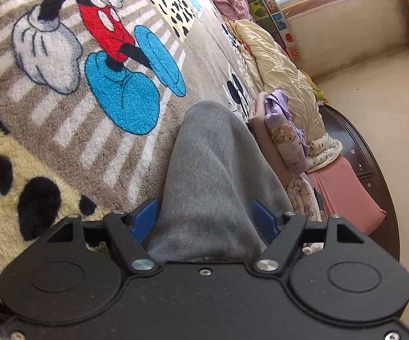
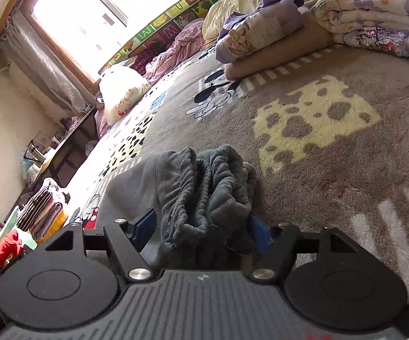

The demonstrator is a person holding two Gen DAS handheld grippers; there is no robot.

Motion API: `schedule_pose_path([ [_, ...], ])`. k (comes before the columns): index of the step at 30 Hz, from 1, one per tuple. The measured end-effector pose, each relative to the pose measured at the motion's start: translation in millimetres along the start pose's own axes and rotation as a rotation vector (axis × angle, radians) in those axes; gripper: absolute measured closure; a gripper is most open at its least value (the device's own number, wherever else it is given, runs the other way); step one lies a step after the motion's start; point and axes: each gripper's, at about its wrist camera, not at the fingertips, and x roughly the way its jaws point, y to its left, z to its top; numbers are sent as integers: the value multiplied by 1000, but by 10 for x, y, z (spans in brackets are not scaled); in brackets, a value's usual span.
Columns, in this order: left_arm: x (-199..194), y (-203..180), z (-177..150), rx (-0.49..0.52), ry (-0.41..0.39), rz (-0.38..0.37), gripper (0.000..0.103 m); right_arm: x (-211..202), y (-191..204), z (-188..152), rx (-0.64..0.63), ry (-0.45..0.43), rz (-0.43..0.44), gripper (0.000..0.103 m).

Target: Fold clothes

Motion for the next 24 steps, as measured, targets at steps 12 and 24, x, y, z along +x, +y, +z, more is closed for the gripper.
schedule_pose_path([
  [12,391,-73,-134,255,25,108,50,388,-161,-96,28,-2,49,26],
  [24,253,-836,100,278,44,-52,65,-72,-19,42,123,-116,211,42],
])
